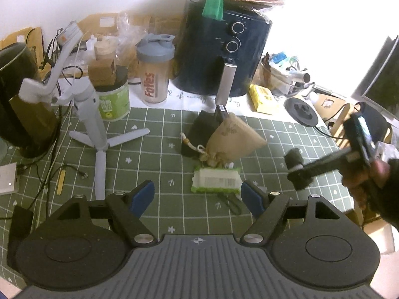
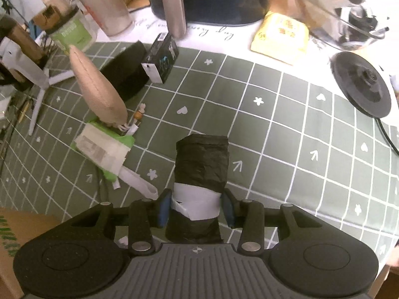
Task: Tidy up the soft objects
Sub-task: 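Grasp the tan drawstring pouch with the left tool while the right tool holds the roll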
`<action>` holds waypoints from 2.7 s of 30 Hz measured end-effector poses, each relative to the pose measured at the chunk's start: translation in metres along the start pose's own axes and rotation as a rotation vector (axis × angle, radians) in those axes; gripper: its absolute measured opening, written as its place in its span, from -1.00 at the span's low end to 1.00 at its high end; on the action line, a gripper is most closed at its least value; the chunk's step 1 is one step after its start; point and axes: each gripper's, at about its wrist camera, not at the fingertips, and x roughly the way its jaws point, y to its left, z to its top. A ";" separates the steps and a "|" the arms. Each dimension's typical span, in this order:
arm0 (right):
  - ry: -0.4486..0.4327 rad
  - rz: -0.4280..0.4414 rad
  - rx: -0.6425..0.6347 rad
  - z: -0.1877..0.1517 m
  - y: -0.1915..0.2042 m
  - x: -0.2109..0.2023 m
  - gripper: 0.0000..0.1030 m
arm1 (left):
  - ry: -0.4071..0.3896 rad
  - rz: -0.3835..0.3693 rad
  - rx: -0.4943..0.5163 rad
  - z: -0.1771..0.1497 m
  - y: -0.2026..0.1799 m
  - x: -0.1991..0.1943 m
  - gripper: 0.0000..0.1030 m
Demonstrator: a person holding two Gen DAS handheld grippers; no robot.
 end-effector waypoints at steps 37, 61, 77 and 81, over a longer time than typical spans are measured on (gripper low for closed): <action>-0.230 0.009 0.235 -0.105 -0.002 -0.116 -0.12 | 0.216 -0.017 -0.241 0.096 -0.046 0.150 0.48; -0.324 0.031 0.291 -0.135 -0.013 -0.163 -0.12 | 0.253 -0.125 -0.301 0.078 -0.037 0.152 -0.94; -0.381 0.086 0.161 -0.129 0.016 -0.193 -0.12 | 0.070 -0.356 -0.146 0.060 -0.037 0.039 -0.94; -0.382 0.109 0.123 -0.128 0.025 -0.195 -0.12 | 0.055 -0.404 -0.095 0.044 -0.038 0.014 -0.94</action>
